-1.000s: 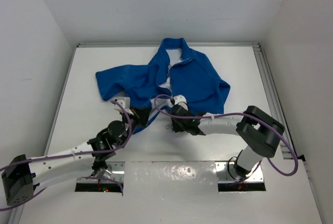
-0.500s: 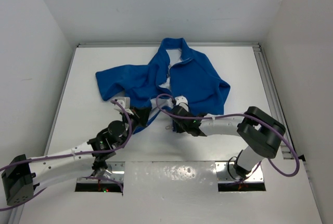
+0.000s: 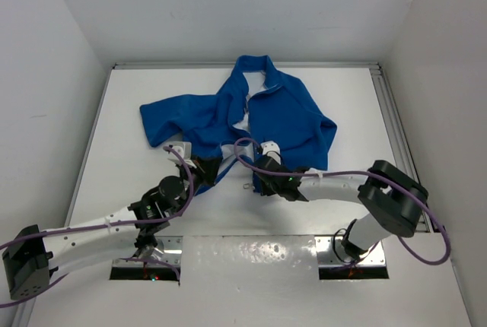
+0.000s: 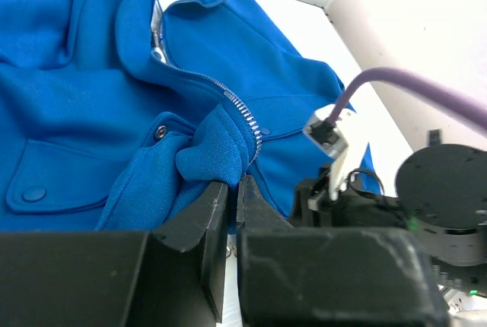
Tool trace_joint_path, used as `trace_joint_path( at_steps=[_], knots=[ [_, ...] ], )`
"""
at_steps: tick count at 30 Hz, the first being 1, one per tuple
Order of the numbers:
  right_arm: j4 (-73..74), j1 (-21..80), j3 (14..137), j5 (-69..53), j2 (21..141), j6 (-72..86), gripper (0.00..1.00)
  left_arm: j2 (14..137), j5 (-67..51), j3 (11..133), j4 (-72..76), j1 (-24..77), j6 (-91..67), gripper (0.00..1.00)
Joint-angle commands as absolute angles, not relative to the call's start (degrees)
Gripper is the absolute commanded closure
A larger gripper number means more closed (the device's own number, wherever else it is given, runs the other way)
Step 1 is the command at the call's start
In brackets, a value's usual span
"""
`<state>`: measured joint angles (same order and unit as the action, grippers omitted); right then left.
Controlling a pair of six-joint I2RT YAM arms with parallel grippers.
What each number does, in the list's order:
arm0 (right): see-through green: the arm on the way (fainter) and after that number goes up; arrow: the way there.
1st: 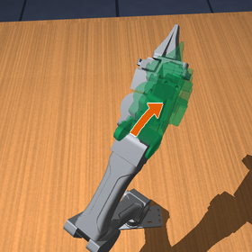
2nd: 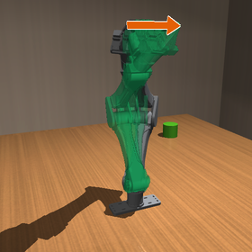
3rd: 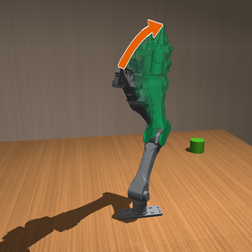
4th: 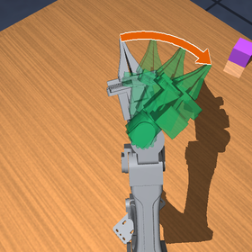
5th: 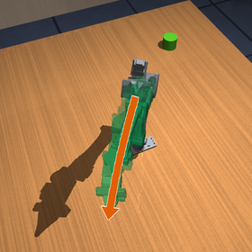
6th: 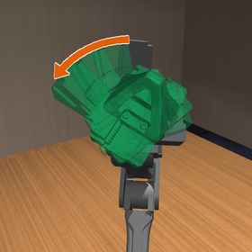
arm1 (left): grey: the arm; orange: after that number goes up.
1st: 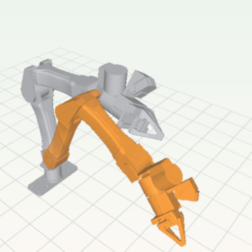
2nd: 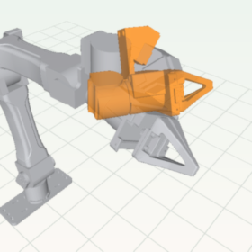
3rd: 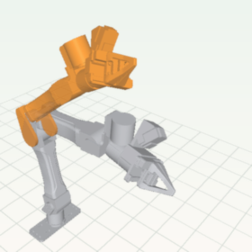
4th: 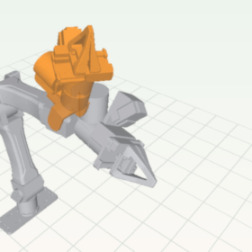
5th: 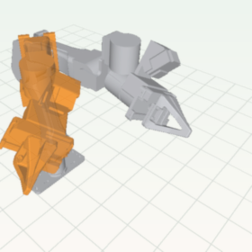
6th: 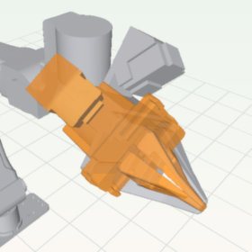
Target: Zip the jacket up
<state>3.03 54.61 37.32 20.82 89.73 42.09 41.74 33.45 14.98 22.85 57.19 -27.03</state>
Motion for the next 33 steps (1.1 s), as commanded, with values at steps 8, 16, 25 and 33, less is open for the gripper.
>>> trace_joint_path(
  at_steps=[8,16,25,33],
  knots=[
    [6.9,54.8,40.8,19.4,87.2,39.5,0.57,42.6,33.0,16.3,25.5,57.1,-26.7,1.00],
    [5.4,54.8,42.4,19.2,92.6,39.0,0.50,42.1,33.1,16.4,24.9,57.1,-26.8,1.00],
    [5.4,54.8,40.1,22.1,94.9,42.4,0.68,41.0,33.1,16.0,25.3,57.1,-26.5,1.00],
    [3.4,54.8,37.7,22.2,91.1,42.7,0.90,42.4,32.8,16.8,24.7,57.1,-26.8,1.00]
  ],
)
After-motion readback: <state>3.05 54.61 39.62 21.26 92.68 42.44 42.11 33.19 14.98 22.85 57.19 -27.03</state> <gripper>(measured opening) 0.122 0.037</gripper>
